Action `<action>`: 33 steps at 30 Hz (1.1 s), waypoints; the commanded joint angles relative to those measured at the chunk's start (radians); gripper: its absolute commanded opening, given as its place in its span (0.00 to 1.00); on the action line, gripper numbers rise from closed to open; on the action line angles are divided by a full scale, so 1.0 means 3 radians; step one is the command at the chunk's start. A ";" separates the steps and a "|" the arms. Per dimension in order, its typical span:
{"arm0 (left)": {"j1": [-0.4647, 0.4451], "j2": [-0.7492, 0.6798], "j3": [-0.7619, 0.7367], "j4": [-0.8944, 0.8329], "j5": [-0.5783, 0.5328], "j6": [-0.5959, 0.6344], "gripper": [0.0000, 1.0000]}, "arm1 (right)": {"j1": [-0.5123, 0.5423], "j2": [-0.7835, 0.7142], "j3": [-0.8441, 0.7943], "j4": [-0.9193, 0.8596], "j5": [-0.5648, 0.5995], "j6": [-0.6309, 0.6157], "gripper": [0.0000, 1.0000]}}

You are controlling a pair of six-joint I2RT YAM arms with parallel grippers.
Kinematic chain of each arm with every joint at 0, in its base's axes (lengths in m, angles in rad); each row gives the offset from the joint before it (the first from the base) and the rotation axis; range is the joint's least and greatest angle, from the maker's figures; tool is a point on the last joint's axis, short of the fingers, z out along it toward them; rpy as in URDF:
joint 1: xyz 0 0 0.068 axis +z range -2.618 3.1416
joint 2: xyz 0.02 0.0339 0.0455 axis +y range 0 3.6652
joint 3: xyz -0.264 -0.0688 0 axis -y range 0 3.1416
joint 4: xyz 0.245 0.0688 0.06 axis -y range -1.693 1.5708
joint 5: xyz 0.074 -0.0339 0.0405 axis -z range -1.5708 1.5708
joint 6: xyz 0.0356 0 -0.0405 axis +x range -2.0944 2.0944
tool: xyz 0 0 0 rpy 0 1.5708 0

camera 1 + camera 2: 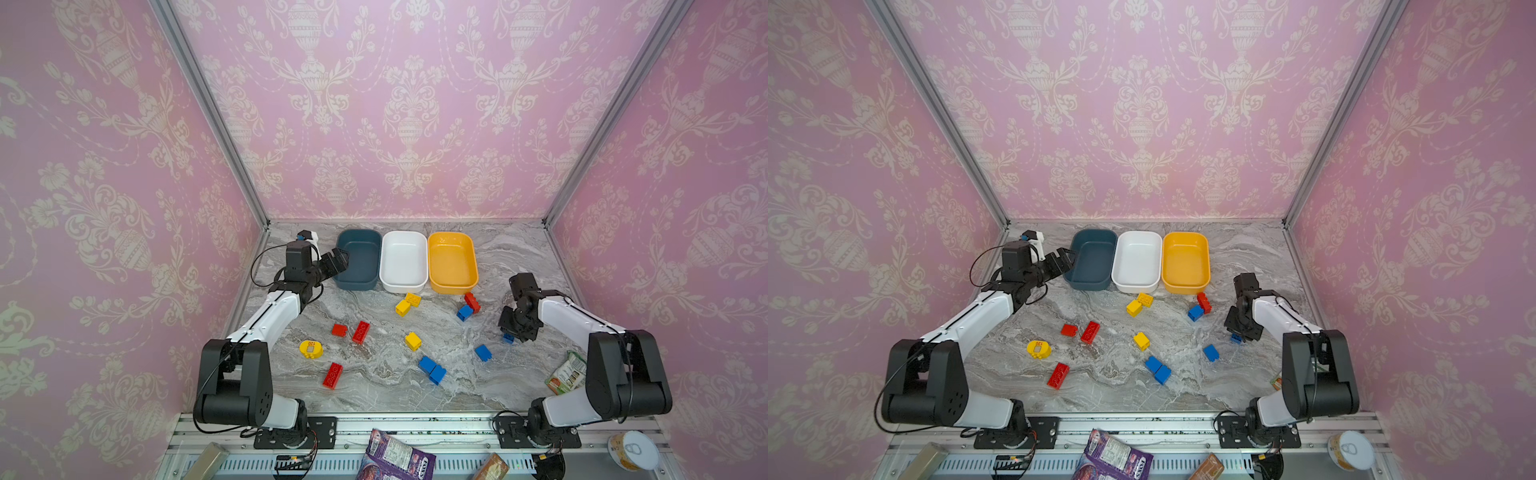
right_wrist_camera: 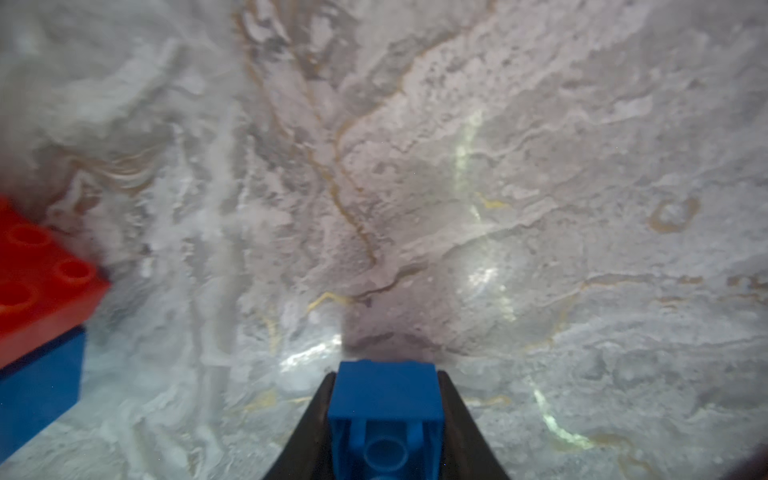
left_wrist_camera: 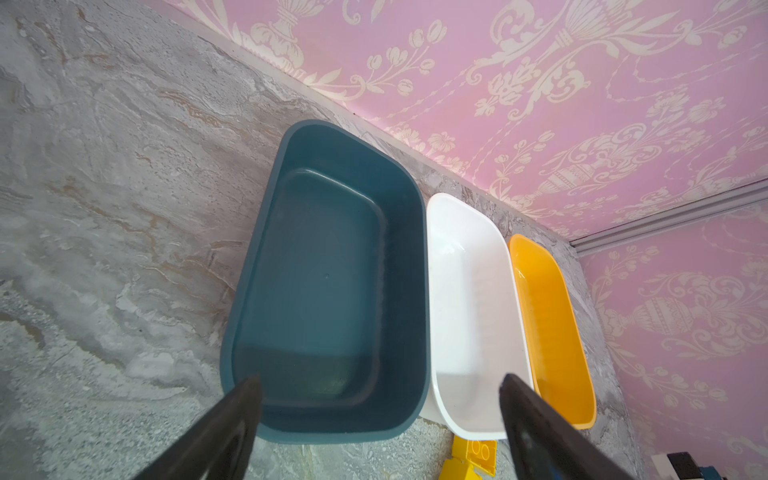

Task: Sort the legos into containers by color
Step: 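Carry the blue brick with the right gripper over the yellow bin and release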

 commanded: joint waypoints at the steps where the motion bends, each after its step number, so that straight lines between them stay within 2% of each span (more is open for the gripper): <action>1: 0.0030 -0.0105 -0.0095 -0.0029 0.0072 -0.0042 0.92 | 0.0163 -0.0041 0.0373 -0.0063 0.0063 0.0026 0.28; 8: 0.0029 -0.0249 -0.0270 -0.0045 0.0032 -0.0043 0.92 | 0.0506 0.0259 0.1109 0.0026 0.0009 0.0047 0.27; 13: 0.0024 -0.0332 -0.0401 -0.0048 0.0017 -0.0074 0.92 | 0.0687 0.0728 0.1695 0.0180 -0.0031 -0.0018 0.27; 27: 0.0015 -0.0499 -0.0683 -0.0132 -0.0066 -0.0091 0.94 | 0.0757 0.1943 0.2872 0.0135 -0.0047 -0.0271 0.28; 29: 0.0009 -0.0516 -0.0691 -0.0162 -0.0079 -0.0082 0.94 | 0.0756 0.2001 0.2939 0.0102 -0.0041 -0.0275 0.31; 33: 0.0009 -0.0538 -0.0687 -0.0250 -0.0102 -0.0047 0.94 | 0.0758 0.2009 0.2971 0.0081 -0.0039 -0.0278 0.49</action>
